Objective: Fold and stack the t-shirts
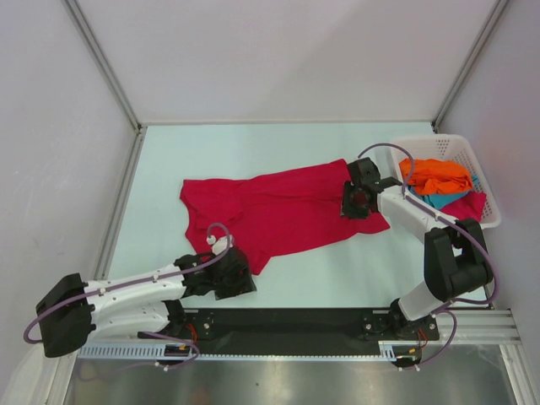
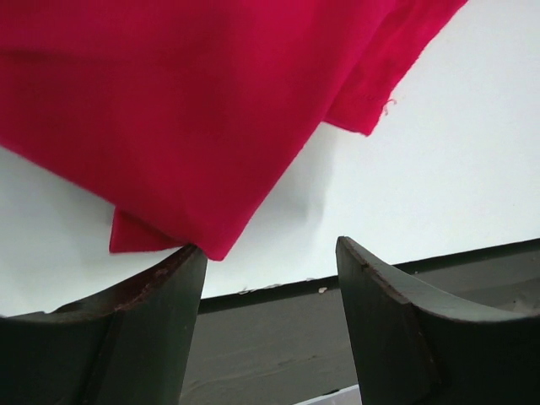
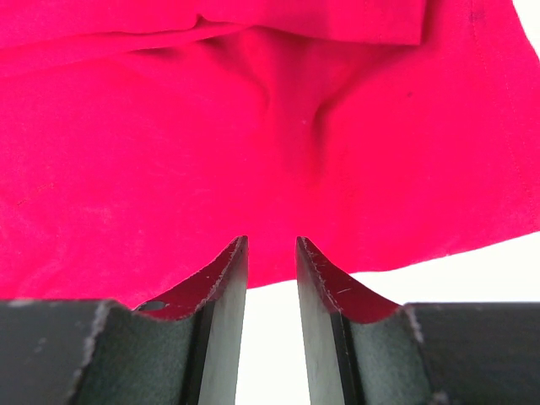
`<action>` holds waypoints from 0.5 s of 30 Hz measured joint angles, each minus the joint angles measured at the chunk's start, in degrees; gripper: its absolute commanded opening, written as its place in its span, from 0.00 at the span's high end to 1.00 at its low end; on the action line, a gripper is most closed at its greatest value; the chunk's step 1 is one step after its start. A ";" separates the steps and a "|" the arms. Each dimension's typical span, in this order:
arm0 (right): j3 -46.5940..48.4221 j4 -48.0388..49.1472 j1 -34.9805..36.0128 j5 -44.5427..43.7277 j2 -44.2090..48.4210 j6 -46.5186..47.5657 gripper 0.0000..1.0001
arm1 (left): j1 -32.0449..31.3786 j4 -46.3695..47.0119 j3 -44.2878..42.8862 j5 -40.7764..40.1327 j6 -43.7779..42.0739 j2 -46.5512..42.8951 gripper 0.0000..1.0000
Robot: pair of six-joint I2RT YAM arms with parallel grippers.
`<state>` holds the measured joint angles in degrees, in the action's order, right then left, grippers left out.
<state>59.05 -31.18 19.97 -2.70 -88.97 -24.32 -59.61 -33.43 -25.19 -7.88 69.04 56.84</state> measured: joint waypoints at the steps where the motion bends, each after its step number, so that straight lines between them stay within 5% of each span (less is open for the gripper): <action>1: 0.00 -0.04 -0.02 -0.02 0.00 0.00 0.65 | 0.00 0.63 -0.13 -0.11 -0.04 0.55 0.31; 4: 0.00 -0.11 -0.02 -0.02 0.00 0.00 0.66 | -0.07 1.77 -0.44 -0.61 -0.20 1.55 0.34; 6: 0.00 -0.22 0.00 -0.02 0.00 0.00 0.66 | -0.07 2.58 -0.61 -1.01 -0.55 2.25 0.51; 7: 0.00 -0.28 0.00 -0.02 0.00 0.00 0.66 | -0.04 2.91 -0.68 -1.16 -0.66 2.60 0.65; 8: 0.00 -0.31 0.00 -0.04 0.00 0.00 0.66 | -0.07 3.10 -0.68 -1.49 -1.03 3.10 1.00; 15: 0.00 -0.79 0.00 -0.76 0.02 0.17 0.66 | -0.11 3.78 -0.66 -2.23 -2.49 4.94 1.00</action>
<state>59.05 -31.97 19.97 -3.46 -88.95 -24.14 -59.72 -29.65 -25.85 -10.11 66.54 61.78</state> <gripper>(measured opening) 0.340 0.007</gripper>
